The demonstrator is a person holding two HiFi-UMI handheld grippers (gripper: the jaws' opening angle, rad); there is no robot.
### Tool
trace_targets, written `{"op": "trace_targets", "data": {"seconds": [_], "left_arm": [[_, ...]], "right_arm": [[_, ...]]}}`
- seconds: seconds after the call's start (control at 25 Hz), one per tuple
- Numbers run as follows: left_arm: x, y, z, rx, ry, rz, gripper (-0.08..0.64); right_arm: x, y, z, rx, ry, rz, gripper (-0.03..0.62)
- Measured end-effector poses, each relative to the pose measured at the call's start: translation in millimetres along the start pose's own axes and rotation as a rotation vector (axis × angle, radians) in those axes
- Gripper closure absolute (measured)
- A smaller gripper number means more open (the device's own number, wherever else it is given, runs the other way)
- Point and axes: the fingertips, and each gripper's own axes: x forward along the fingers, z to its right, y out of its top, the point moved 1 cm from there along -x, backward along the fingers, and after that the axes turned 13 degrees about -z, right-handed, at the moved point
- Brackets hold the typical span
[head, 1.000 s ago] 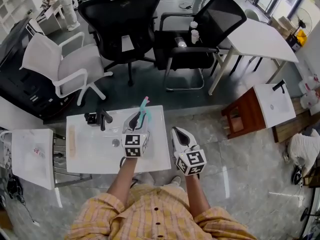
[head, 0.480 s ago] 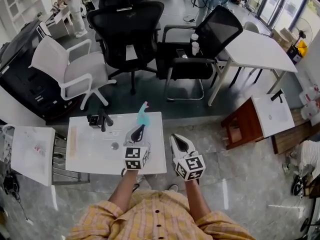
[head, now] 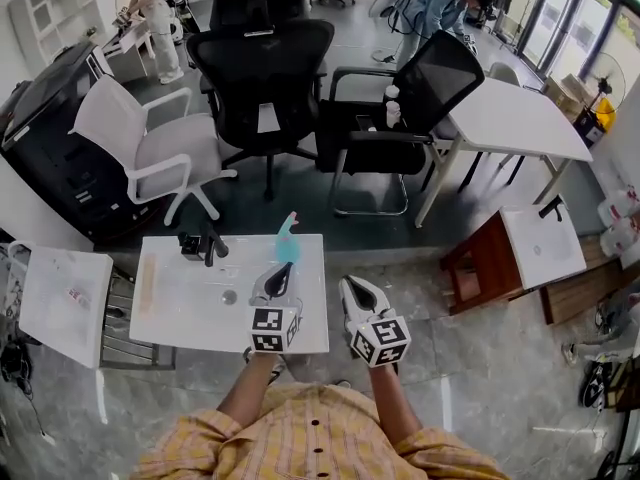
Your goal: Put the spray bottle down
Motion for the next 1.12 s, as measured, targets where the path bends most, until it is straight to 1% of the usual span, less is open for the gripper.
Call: {"op": "trace_targets", "data": {"seconds": [0.44, 0.6, 1.12], "left_arm": [[-19.5, -1.7, 5.6, 0.007, -0.005, 0.038, 0.560], [-24.9, -3.6, 6.8, -0.008, -0.013, 0.037, 0.560], [-29.3, -4.7, 6.6, -0.003, -0.020, 0.043, 0.560]], "right_arm": [[-3.9, 5.7, -5.5, -0.031, 0.002, 0.014, 0.592], [-5.7, 5.7, -6.7, -0.033, -0.002, 0.013, 0.591], [-5.4, 8.7, -7.3, -0.046, -0.019, 0.020, 0.591]]}}
